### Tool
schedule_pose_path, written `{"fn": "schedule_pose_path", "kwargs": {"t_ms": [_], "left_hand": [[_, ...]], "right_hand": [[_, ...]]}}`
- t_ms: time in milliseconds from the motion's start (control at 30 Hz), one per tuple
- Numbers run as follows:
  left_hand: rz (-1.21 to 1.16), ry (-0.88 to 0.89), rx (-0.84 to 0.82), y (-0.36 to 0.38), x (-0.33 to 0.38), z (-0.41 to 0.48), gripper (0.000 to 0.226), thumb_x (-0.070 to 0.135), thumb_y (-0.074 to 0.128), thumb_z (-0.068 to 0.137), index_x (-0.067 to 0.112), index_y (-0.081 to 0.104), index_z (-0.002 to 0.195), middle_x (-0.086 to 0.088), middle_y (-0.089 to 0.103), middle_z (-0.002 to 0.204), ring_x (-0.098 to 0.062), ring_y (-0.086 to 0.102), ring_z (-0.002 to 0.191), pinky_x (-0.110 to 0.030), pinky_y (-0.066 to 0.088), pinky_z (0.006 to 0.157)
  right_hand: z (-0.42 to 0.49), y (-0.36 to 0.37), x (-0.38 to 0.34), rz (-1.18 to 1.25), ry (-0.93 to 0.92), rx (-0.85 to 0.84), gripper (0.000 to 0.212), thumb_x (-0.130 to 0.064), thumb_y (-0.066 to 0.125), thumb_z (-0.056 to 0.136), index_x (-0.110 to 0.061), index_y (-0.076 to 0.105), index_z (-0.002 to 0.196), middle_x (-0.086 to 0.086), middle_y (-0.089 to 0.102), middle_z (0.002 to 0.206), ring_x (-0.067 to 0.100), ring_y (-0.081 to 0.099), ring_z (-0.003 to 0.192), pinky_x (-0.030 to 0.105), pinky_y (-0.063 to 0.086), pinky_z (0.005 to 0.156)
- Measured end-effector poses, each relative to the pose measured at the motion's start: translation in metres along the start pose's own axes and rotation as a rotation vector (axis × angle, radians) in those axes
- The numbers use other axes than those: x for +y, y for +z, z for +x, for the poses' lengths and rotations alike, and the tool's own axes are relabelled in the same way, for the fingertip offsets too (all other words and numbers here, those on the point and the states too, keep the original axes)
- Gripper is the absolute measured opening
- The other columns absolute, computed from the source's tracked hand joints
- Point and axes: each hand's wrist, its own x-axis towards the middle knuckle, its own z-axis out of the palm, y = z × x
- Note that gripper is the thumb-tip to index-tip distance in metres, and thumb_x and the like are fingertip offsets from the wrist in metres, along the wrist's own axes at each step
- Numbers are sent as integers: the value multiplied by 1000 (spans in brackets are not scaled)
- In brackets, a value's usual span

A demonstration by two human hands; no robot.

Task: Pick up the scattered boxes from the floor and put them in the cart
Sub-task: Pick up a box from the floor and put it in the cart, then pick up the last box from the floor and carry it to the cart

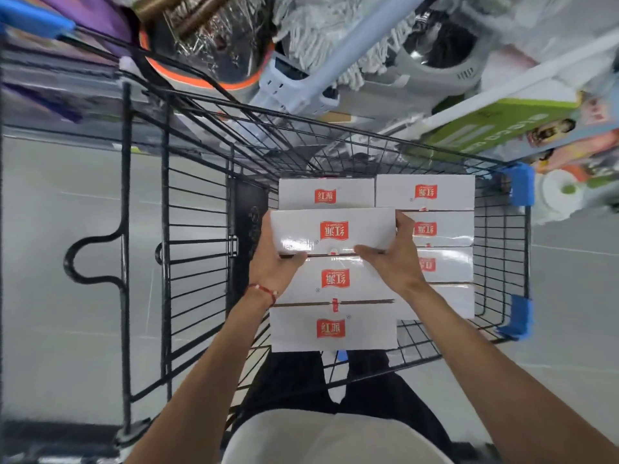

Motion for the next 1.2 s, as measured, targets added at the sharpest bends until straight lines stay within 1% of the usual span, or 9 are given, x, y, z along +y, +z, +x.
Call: {"fn": "schedule_pose_path", "kwargs": {"t_ms": [133, 233, 367, 467, 533, 667, 767, 933, 1200], "left_hand": [[-21, 13, 20, 2, 1, -4, 89, 7, 79, 77, 32, 31, 147, 4, 57, 131, -18, 54, 124, -34, 49, 99], [-60, 5, 41, 5, 9, -10, 81, 6, 75, 83, 29, 32, 148, 3, 54, 132, -17, 53, 122, -28, 53, 92], [-83, 21, 126, 13, 14, -24, 72, 11, 75, 84, 24, 39, 146, -3, 54, 136, -20, 54, 125, -45, 50, 106], [-96, 66, 219, 23, -1, -34, 73, 31, 76, 74, 29, 44, 140, 0, 57, 136, -20, 56, 127, -50, 49, 106], [-95, 59, 263, 30, -9, -45, 83, 38, 71, 70, 31, 37, 145, 1, 50, 144, -21, 49, 136, -51, 42, 113], [-70, 127, 288, 48, -3, -87, 72, 7, 73, 83, 18, 40, 146, -1, 42, 147, -20, 44, 137, -47, 37, 117], [-69, 160, 229, 68, -5, -117, 73, 3, 70, 89, 17, 35, 151, 1, 38, 148, -15, 39, 137, -46, 35, 119], [-29, 261, 62, 111, -5, -171, 71, 5, 65, 93, 20, 31, 154, 5, 34, 154, -15, 40, 135, -44, 38, 116], [88, 429, -264, 206, 6, -265, 58, 2, 61, 94, 15, 42, 147, -4, 50, 146, -20, 53, 126, -28, 44, 98]], "right_hand": [[-4, 1, 3, 27, 5, -5, 93, -11, 84, 85, -19, 24, 156, 0, 49, 147, 18, 50, 133, 42, 48, 112], [-9, 2, 11, 55, -15, 14, 89, -13, 81, 88, -23, 28, 158, 0, 47, 153, 21, 47, 141, 44, 47, 114], [-28, -3, 24, 171, -37, 43, 65, -13, 72, 95, -22, 42, 152, -4, 55, 144, 15, 55, 130, 22, 54, 101], [-51, -9, 37, 269, -63, 90, 51, -20, 65, 101, -18, 49, 149, -4, 55, 146, 17, 53, 133, 36, 48, 113], [-72, -15, 45, 328, -60, 108, 48, -20, 63, 103, -18, 49, 149, -9, 54, 141, 12, 54, 127, 22, 47, 107], [-117, -25, 73, 407, -84, 157, 38, -12, 60, 104, -20, 55, 141, -10, 61, 125, -10, 60, 99, 3, 46, 82], [-151, -33, 103, 490, -90, 251, 31, -7, 60, 102, -19, 63, 131, -7, 68, 117, -11, 63, 93, 6, 47, 80], [-215, -51, 157, 685, -72, 409, 22, -15, 62, 103, -31, 71, 115, -6, 75, 111, 22, 70, 109, 33, 55, 96], [-310, -99, 236, 903, 1, 686, 23, -7, 62, 101, -29, 69, 101, 14, 73, 111, 22, 68, 95, 28, 51, 89]]}}
